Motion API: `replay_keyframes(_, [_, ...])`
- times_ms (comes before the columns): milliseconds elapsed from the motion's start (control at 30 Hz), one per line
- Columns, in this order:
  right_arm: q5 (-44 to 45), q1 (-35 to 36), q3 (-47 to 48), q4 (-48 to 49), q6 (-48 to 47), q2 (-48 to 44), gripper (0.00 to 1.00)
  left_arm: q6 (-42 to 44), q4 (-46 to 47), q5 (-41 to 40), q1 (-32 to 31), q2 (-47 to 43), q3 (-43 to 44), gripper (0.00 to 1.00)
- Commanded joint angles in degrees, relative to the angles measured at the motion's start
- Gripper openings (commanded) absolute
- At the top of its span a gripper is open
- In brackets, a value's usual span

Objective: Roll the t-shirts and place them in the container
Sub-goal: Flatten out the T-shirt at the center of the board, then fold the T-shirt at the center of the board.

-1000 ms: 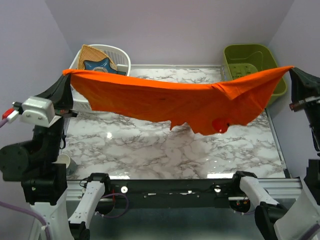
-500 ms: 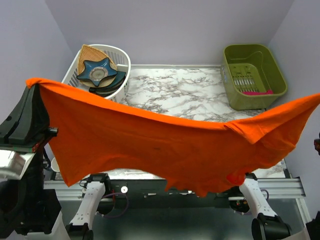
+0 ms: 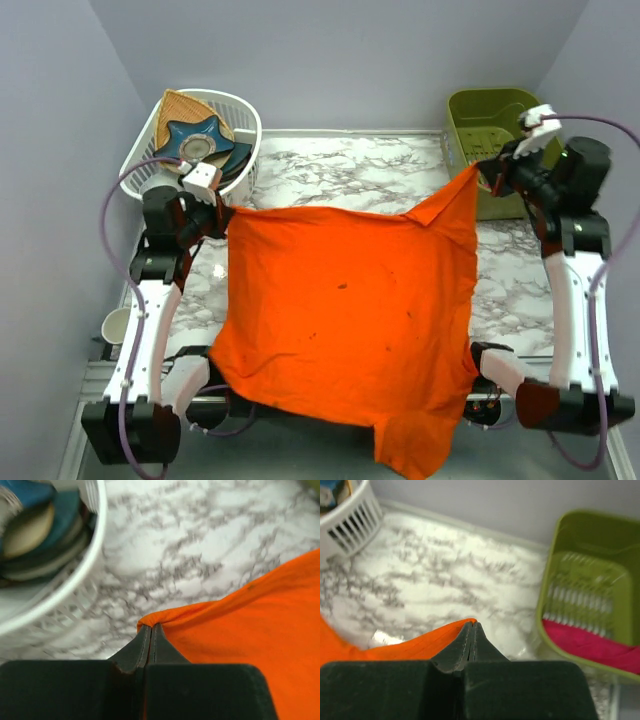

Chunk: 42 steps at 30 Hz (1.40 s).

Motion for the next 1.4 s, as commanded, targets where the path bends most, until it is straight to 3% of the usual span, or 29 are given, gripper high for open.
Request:
replay_keyframes(0, [-7.56,3.17,-3.04,-2.47,-4.81,12.59,0.01,-0.36,5.31,3.82,-0.86,8.80,-4.30,0.00])
replay_keyframes(133, [-5.21,7.48,0.81,-3.26,-9.03,28.75,0.01,4.20,9.27,1.27,-4.63,20.13,-3.00,0.00])
replay_keyframes(300, [1.65,10.04,18.02,-7.03,-10.71,50.26,0.00,8.68,11.91,-4.35,-5.26,31.50,3.68,0.00])
replay_keyframes(400, [6.58,10.03,28.81,-9.50,-11.15,57.68,0.01,10.88,12.27,-6.64,-5.26,35.90,7.55,0.00])
replay_keyframes(533, [15.17,10.12,36.41,-7.75,-9.49,66.12,0.01,11.50,11.56,-7.44,-5.26,40.56,12.29,0.00])
replay_keyframes(633, [17.48,10.12,42.37,-8.89,-8.52,69.21,0.01,11.33,11.39,-7.44,-5.26,41.88,13.88,0.00])
replay_keyframes(767, [17.75,10.21,43.10,-9.15,-7.64,70.71,0.01,11.06,10.34,-8.23,-5.26,42.07,14.77,0.00])
replay_keyframes(967, [11.95,12.05,37.66,-9.68,-5.79,68.25,0.01,10.89,9.37,-8.32,-5.26,38.46,13.72,0.00])
replay_keyframes(1200, [13.52,12.85,39.32,-11.52,-4.65,70.80,0.01,9.83,9.98,-7.44,-5.70,37.76,12.40,0.00])
replay_keyframes(1367, [16.61,12.93,35.90,-11.87,-4.82,65.11,0.00,11.06,10.42,-7.79,-5.70,37.76,11.70,0.00])
